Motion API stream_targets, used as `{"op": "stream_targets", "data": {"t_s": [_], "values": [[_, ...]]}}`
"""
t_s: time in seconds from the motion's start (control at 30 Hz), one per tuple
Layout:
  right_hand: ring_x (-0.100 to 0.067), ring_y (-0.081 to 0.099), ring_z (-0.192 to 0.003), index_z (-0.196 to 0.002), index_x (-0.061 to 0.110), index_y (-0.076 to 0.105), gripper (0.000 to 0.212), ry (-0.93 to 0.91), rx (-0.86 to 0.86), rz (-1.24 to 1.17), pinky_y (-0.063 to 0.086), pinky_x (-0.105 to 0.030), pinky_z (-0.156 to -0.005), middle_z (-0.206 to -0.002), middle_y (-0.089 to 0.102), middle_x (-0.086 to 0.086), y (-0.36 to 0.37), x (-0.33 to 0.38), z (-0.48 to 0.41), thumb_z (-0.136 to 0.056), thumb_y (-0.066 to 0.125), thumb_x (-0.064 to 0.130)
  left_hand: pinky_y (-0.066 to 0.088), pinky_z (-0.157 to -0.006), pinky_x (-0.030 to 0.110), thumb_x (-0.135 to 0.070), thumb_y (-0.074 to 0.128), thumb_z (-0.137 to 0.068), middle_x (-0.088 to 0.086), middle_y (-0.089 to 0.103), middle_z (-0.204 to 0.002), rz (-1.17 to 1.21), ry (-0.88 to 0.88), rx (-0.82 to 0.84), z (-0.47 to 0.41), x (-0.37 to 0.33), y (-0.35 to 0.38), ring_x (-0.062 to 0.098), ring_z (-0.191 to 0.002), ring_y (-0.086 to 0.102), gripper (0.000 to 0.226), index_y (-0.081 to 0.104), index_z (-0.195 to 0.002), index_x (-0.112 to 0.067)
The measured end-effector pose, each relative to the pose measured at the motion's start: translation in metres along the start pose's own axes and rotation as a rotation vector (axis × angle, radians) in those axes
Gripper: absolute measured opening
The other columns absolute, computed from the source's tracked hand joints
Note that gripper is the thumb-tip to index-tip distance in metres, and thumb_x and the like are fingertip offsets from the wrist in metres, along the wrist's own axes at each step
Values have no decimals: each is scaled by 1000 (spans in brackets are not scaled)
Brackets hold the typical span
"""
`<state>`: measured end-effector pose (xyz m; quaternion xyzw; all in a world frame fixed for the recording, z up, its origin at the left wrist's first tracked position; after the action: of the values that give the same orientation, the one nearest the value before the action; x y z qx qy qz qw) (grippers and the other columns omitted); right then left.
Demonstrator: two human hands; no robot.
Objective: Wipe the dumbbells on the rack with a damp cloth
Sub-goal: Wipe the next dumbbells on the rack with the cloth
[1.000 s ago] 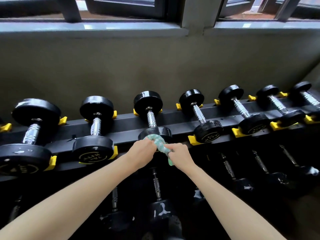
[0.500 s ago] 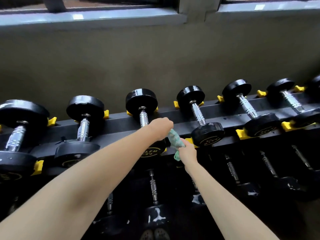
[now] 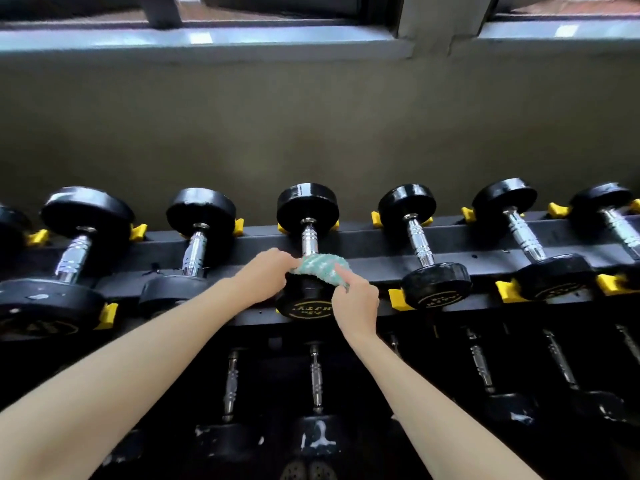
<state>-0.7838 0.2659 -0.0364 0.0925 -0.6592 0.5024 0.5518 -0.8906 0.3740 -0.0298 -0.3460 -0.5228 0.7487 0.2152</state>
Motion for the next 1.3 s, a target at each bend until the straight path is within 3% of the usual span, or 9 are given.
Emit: {"op": "stream_targets", "data": {"t_s": [0.2, 0.47, 0.6, 0.73, 0.83, 0.93, 1.03, 1.13, 1.3], "values": [[-31, 58, -103, -127, 9, 57, 49, -360, 102, 253, 48, -35, -88, -135, 50, -12, 31, 48, 14, -86, 39, -10, 40, -72, 29, 12, 37, -83, 14, 67, -87, 218, -202, -157, 32, 39, 17, 26, -80, 53, 51, 65, -118, -12], [-27, 48, -103, -100, 0, 65, 28, -598, 393, 448, 37, -26, -78, -104, 51, -11, 90, 72, 27, -81, 46, -9, 38, -73, 34, 10, 44, -73, 15, 62, -71, 351, -376, -209, 62, 49, 45, 32, -74, 52, 29, 70, -81, 2], [-23, 46, -105, -109, 3, 65, 31, -582, 571, 560, 33, -25, -86, -108, 53, -9, 96, 77, 31, -88, 44, 1, 35, -65, 30, 13, 40, -69, 0, 48, -54, 443, -400, -84, 70, 53, 64, 20, -64, 41, 27, 63, -67, 0], [-28, 53, -97, -83, 9, 70, 28, -443, 720, 555, 41, -31, -83, -99, 65, -11, 102, 70, 46, -84, 43, 2, 24, -50, 25, 9, 42, -70, -1, 42, -54, 357, -377, 71, 84, 37, 72, 17, -58, 36, 18, 53, -57, 5], [-33, 58, -104, -108, 6, 70, 37, -306, 712, 473, 47, -32, -85, -114, 64, -15, 96, 72, 40, -85, 41, 1, 27, -50, 27, 8, 45, -68, -5, 36, -47, 336, -462, -12, 94, 49, 49, 22, -59, 34, 35, 39, -41, -13], [-37, 53, -93, -86, -2, 67, 29, -188, 599, 392, 44, -34, -74, -96, 59, -19, 85, 74, 27, -80, 38, -4, 47, -82, 26, 4, 46, -77, -2, 71, -88, 400, -510, -181, 95, 75, 8, 24, -90, 60, 38, 76, -84, -19], [-28, 38, -74, -58, 8, 38, 24, -146, 532, 335, 27, -31, -51, -71, 42, -10, 89, 77, 29, -78, 37, -6, 41, -90, 23, 6, 45, -86, 12, 67, -113, 423, -494, -348, 90, 90, -46, 25, -108, 58, 35, 69, -108, -5], [-27, 44, -79, -90, 2, 56, 22, -121, 425, 145, 32, -28, -58, -85, 52, -13, 102, 78, 37, -83, 37, -6, 35, -87, 16, 6, 42, -90, 14, 61, -122, 353, -378, -371, 73, 91, -78, 25, -115, 54, 36, 64, -118, -3], [-21, 51, -87, -129, 12, 50, 53, 4, 227, -52, 43, -29, -71, -103, 56, -10, 127, 58, 38, -84, 32, -11, 40, -100, 34, 3, 38, -93, 11, 58, -125, 234, -226, -153, 33, 94, -70, 27, -117, 50, 39, 65, -118, -12]]}}
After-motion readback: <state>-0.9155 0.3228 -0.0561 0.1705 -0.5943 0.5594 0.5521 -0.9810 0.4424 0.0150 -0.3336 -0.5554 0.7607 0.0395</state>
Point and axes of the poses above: each hand's wrist, its own z-axis away from the middle knuckle, its own y-axis out of the palm, x = y × z, the point moved 10 cm from there along -z, towards the middle knuckle
